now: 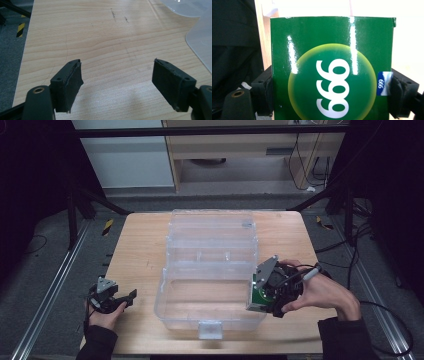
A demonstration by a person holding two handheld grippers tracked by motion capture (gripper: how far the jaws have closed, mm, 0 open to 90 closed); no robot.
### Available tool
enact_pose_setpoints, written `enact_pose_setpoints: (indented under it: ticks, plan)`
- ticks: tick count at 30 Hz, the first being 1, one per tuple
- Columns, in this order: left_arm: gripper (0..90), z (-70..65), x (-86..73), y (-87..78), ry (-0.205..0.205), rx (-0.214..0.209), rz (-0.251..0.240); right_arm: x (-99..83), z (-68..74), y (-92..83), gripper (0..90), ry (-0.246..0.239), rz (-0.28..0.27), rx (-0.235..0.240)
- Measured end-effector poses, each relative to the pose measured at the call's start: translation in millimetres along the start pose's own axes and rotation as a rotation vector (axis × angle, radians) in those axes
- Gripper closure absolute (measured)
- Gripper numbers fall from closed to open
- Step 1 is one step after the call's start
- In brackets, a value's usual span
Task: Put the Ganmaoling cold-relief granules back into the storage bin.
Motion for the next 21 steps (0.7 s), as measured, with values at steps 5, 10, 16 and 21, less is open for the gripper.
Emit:
enact_pose_setpoints:
  ticks: [5,10,16,21]
  plan:
    - [23.1,0.0,0.0,0.1,0.000,-0.001,-0.001,7.4,-2.5,3.7,16.2,-0.010,-0.012,0.004]
    - [23.1,0.3,0.1,0.0,0.000,0.000,-0.001,13.5,-3.9,10.4,16.3,-0.011,-0.013,0.011]
    - [23.1,0.2,0.2,0.0,-0.001,0.001,-0.003,21.2,-4.1,18.6,16.2,-0.021,-0.014,0.025]
    - [23.1,0.4,0.3,0.0,-0.001,0.001,-0.003,26.4,-3.1,25.9,16.2,-0.026,-0.018,0.034]
Point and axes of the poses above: each handheld gripper's, and its own axes: y roughly forward along the jaws, x roughly out of its top, z roughly to its left, the point moved 3 cm from there along y, roughly forward along the jaws, and after that the axes turned 3 degrees about -x, right-handed, at the moved point
